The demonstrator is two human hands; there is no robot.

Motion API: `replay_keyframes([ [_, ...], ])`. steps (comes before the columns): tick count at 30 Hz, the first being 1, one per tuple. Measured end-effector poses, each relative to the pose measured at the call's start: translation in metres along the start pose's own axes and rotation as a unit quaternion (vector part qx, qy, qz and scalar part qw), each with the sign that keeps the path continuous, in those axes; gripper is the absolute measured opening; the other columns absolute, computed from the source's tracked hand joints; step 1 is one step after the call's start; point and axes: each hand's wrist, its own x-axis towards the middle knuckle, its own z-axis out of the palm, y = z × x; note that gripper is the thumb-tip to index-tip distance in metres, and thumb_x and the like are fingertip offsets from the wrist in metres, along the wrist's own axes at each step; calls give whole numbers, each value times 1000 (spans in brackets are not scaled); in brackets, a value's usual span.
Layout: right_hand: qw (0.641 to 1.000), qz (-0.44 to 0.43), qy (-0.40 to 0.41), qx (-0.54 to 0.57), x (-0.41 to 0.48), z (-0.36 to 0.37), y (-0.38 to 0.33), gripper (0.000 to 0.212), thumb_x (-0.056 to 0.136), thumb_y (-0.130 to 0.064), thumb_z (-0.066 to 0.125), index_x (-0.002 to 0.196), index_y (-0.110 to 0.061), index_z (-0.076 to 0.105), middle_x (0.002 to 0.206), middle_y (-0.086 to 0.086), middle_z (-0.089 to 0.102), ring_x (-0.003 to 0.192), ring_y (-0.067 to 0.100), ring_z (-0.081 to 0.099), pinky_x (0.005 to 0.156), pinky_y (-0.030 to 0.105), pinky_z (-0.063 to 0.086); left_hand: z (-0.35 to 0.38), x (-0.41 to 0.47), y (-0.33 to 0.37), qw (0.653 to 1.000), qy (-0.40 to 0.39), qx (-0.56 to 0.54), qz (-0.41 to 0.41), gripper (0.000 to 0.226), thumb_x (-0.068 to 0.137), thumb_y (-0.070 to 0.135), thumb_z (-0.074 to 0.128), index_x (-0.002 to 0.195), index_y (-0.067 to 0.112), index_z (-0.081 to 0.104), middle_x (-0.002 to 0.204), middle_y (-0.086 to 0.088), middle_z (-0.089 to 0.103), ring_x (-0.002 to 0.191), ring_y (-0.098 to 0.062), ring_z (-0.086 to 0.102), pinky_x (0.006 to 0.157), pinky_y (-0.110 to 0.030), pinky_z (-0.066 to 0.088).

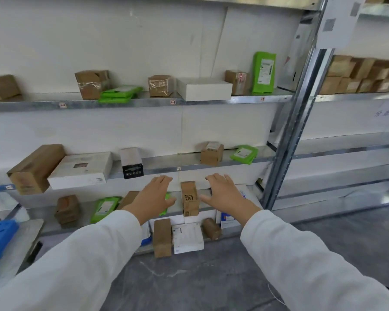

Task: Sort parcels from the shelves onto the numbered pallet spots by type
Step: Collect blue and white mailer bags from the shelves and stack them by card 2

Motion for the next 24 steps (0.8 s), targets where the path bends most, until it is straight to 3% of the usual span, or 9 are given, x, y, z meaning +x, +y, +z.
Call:
replay_keyframes([
  [11, 996, 42, -77, -6, 108, 41, 89, 58, 89, -43, 55, 137, -12, 42, 132, 8, 48, 125, 28, 42, 110, 36, 25, 67, 121, -17, 996, -62, -51, -26, 62, 92, 36, 58, 145, 15, 33, 145, -3, 40, 131, -19, 38, 108, -32, 37],
  [15, 994, 65, -91, -8, 137, 49, 127, 58, 88, -41, 55, 136, -11, 43, 136, 8, 47, 127, 27, 41, 112, 36, 22, 85, 173, -6, 996, -76, -43, -23, 63, 93, 35, 57, 146, 13, 32, 149, -6, 36, 135, -22, 35, 109, -33, 32],
  [24, 986, 116, -122, -6, 164, 58, 228, 64, 91, -44, 53, 143, -11, 36, 141, 8, 44, 131, 25, 39, 116, 37, 19, 136, 266, 39, 991, -126, -36, 20, 60, 89, 38, 57, 140, 15, 37, 143, -6, 43, 130, -23, 40, 106, -37, 38],
])
